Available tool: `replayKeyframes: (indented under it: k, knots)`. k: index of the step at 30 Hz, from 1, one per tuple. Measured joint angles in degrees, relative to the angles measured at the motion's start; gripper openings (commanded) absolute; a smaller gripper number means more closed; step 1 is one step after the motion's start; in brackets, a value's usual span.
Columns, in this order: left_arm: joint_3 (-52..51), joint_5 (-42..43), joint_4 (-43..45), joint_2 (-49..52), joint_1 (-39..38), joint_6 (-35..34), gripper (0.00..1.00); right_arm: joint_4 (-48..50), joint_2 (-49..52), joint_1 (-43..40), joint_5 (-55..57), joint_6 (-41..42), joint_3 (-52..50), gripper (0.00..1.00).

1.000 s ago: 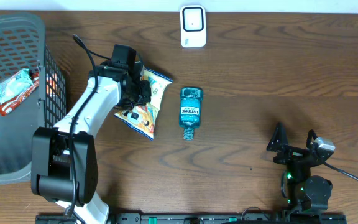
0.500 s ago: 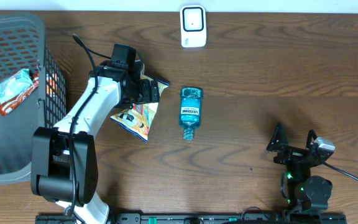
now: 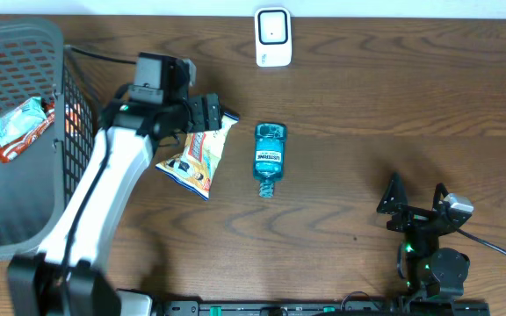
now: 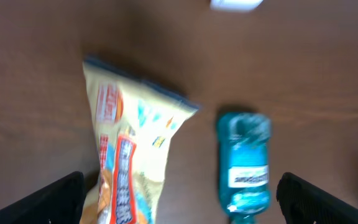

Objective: Scan the item barcode
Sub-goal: 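Open the left gripper and move it back into the basket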

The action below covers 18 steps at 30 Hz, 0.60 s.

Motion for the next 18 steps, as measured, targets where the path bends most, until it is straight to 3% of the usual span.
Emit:
replayKeyframes:
  k: [7,18]
  knots:
    - [0.3,-1.7,4.5,-11.1,0.0,0.0,0.98,0.0,0.0,0.0,0.0,0.0,0.0,0.99]
    - [0.9,-12.6,6.2,-21.2,0.0,1.4,0.98,0.0,0.0,0.0,0.0,0.0,0.0,0.99]
